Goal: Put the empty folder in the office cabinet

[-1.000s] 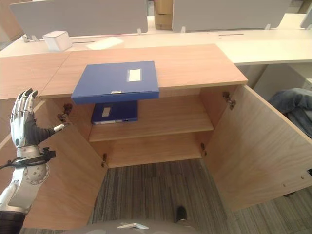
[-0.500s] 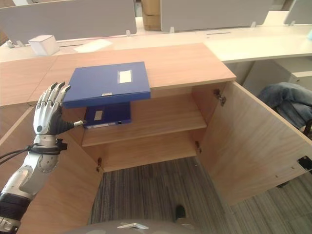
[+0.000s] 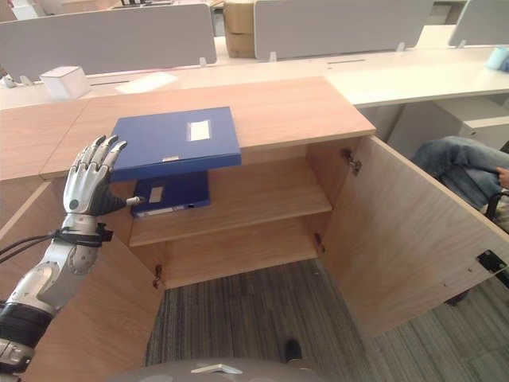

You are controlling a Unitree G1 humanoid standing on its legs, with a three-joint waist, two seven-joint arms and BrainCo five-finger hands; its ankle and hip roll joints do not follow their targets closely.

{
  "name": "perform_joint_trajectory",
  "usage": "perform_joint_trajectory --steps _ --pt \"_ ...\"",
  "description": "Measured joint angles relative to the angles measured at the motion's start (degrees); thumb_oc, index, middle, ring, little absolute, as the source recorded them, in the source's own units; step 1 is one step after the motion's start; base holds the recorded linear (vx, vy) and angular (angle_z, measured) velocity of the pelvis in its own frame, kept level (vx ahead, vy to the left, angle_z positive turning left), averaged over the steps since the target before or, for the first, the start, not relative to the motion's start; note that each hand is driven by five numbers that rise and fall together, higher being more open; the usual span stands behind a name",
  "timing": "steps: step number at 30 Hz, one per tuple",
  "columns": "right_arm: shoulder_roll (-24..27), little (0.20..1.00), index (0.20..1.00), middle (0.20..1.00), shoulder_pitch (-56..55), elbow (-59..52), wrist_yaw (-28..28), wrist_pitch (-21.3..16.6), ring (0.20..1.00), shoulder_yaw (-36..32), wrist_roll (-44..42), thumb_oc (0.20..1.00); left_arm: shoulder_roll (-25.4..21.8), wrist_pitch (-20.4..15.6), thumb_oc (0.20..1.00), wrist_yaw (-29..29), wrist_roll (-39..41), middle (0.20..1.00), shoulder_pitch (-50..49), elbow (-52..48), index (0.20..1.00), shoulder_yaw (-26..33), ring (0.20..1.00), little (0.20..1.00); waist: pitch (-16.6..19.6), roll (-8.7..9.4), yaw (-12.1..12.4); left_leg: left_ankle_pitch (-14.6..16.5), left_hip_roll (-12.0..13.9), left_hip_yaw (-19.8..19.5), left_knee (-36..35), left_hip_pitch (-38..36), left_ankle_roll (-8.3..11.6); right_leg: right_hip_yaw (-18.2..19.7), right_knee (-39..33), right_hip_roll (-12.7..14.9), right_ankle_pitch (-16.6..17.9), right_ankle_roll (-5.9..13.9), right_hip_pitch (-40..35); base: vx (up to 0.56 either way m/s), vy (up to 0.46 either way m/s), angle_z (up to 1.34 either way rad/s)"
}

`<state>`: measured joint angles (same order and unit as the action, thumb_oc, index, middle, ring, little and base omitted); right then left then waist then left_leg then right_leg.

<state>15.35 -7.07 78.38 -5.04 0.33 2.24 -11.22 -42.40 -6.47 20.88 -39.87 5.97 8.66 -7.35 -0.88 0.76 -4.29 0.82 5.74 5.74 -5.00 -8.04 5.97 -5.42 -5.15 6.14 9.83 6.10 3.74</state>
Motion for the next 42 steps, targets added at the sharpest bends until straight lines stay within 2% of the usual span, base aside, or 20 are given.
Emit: perform_joint_trajectory --steps 11,17,37,42 --pt "0.3 1.000 1.000 1.000 -0.1 0.5 0.0 0.0 1.000 0.1 0.0 1.000 -0.1 1.3 1.000 0.0 0.0 1.000 5.4 3.0 1.000 -2.4 1.000 1.000 -0.1 0.09 -0.7 -0.1 0.0 0.0 0.0 1.2 0.08 0.0 0.0 0.0 0.2 0.05 1.2 0.00 0.000 0.00" --pt "0.3 1.000 1.000 1.000 -0.2 0.5 0.0 -0.1 1.000 0.1 0.0 1.000 -2.1 1.5 1.000 -0.1 0.0 1.000 6.9 4.8 1.000 -6.3 1.000 1.000 -0.3 0.13 -1.6 -0.1 0.0 0.2 0.0 1.3 0.07 0.1 0.0 0.0 0.2 0.04 1.4 0.00 0.000 0.00" --pt "0.6 1.000 1.000 1.000 0.2 0.5 -0.1 -0.2 1.000 0.1 0.0 1.000 -2.1 1.6 1.000 -0.1 0.2 1.000 8.4 5.0 1.000 -6.6 1.000 1.000 -2.6 -0.59 -1.6 -0.1 -0.1 0.5 0.0 1.6 0.08 0.3 0.0 -0.1 0.3 0.04 2.1 0.00 0.000 0.00" --pt "0.7 1.000 1.000 1.000 0.3 0.5 -0.1 -0.3 1.000 0.1 0.0 1.000 -2.1 1.6 1.000 -0.1 0.2 1.000 8.4 5.0 1.000 -6.6 1.000 1.000 -3.2 -0.29 -1.5 -0.1 -0.1 0.7 0.0 1.6 0.08 0.4 0.0 -0.1 0.3 0.04 2.1 0.00 0.000 0.00"
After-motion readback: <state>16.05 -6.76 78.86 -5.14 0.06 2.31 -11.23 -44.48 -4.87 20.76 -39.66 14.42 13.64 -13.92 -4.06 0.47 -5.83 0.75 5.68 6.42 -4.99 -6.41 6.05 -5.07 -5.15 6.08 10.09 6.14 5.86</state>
